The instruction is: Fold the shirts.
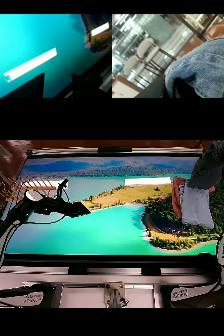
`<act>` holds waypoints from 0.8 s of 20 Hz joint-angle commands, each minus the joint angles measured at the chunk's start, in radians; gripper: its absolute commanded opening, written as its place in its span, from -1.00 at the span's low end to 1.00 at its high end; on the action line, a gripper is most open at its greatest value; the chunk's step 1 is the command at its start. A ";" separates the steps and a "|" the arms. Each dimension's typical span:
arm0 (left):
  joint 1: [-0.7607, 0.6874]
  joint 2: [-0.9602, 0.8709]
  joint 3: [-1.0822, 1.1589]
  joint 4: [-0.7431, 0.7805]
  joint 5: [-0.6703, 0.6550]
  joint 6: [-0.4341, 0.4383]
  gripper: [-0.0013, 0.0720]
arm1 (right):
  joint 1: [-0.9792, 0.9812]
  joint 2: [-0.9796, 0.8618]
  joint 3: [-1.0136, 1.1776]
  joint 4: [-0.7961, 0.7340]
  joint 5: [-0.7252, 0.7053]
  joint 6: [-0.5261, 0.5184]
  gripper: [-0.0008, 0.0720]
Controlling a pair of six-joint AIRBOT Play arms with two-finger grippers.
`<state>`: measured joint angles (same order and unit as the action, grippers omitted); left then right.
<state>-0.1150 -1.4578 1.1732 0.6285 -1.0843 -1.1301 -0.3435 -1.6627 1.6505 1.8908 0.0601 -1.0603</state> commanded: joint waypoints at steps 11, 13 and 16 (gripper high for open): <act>0.000 0.000 0.000 0.000 -0.021 0.000 0.16 | -0.117 0.199 -0.021 -0.352 -1.276 -0.003 -0.74; 0.000 0.000 0.000 0.000 -0.040 0.000 0.16 | -0.114 0.199 -0.083 -0.336 -1.289 0.023 -0.74; 0.000 0.000 0.000 0.000 -0.069 0.000 0.16 | -0.115 0.199 -0.146 -0.320 -1.331 0.048 0.09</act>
<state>-0.1150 -1.4578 1.1732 0.6285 -1.1278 -1.1301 -0.4549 -1.4681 1.5543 1.5784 -1.1526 -1.0389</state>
